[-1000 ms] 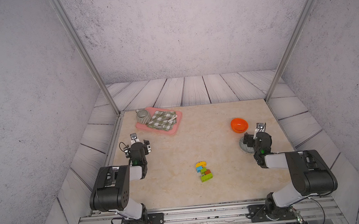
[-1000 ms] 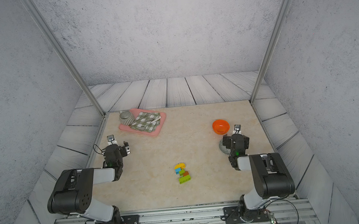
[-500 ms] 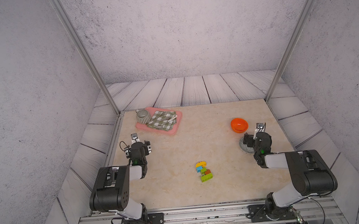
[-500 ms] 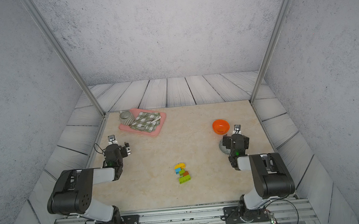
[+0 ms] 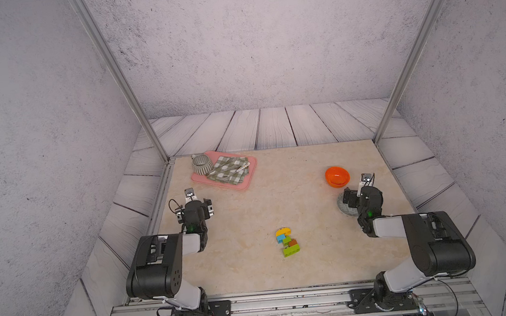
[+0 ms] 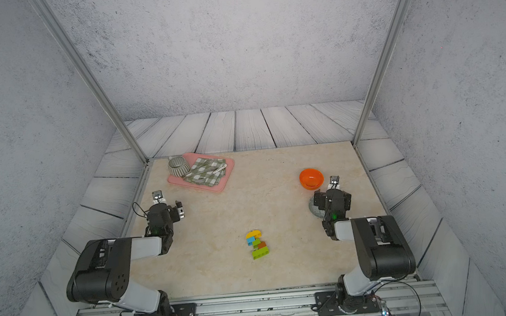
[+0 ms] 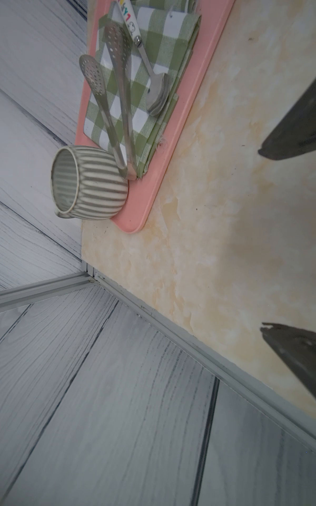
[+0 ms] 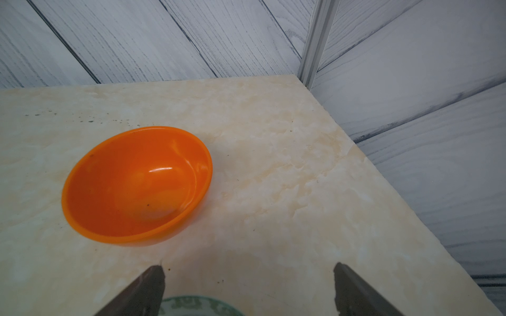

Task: Assemble the letter s with lego
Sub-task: Reset both arms

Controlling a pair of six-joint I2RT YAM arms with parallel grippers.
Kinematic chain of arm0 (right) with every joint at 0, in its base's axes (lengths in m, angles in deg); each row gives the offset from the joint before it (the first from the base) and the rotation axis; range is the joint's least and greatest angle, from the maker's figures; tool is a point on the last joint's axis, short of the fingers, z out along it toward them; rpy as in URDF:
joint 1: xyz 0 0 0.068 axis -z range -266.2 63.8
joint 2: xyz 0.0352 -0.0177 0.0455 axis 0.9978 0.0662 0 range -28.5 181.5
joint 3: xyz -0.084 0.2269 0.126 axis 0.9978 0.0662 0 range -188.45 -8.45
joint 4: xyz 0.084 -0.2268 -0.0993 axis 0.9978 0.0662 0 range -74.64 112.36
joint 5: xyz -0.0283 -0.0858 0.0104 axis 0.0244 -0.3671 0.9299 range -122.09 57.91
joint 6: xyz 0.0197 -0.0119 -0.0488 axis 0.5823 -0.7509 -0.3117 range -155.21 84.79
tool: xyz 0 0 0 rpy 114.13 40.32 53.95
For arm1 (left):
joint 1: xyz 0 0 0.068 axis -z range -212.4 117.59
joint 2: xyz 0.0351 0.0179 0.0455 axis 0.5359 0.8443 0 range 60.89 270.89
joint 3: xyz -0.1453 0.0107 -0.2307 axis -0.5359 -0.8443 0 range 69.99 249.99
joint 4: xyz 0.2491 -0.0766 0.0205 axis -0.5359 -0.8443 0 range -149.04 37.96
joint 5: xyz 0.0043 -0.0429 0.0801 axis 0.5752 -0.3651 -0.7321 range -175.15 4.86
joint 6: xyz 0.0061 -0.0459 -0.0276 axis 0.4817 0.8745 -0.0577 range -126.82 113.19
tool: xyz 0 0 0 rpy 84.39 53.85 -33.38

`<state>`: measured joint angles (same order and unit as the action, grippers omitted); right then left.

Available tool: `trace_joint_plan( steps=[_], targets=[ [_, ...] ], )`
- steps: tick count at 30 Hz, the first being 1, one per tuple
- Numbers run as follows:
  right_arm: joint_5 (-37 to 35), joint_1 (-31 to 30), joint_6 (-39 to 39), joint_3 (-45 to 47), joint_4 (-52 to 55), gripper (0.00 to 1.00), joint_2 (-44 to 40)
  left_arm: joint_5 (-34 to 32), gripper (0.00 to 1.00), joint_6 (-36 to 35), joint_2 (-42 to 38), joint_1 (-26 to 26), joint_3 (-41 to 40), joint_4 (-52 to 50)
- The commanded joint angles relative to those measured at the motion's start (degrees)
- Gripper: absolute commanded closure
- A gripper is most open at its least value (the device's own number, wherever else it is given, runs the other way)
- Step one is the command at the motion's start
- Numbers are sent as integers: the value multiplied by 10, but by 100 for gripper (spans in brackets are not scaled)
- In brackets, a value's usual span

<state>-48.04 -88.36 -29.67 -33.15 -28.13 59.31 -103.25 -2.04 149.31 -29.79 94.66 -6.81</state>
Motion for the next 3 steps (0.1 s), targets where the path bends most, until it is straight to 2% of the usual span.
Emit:
trace_joint_plan(
  steps=[1,3],
  targets=[
    [3,0,3,-8,6,1,-2,4,1,1,-9,-5,11,-5],
    [3,1,3,-6,4,1,-3,4,1,1,-9,-5,10,-4]
  ],
)
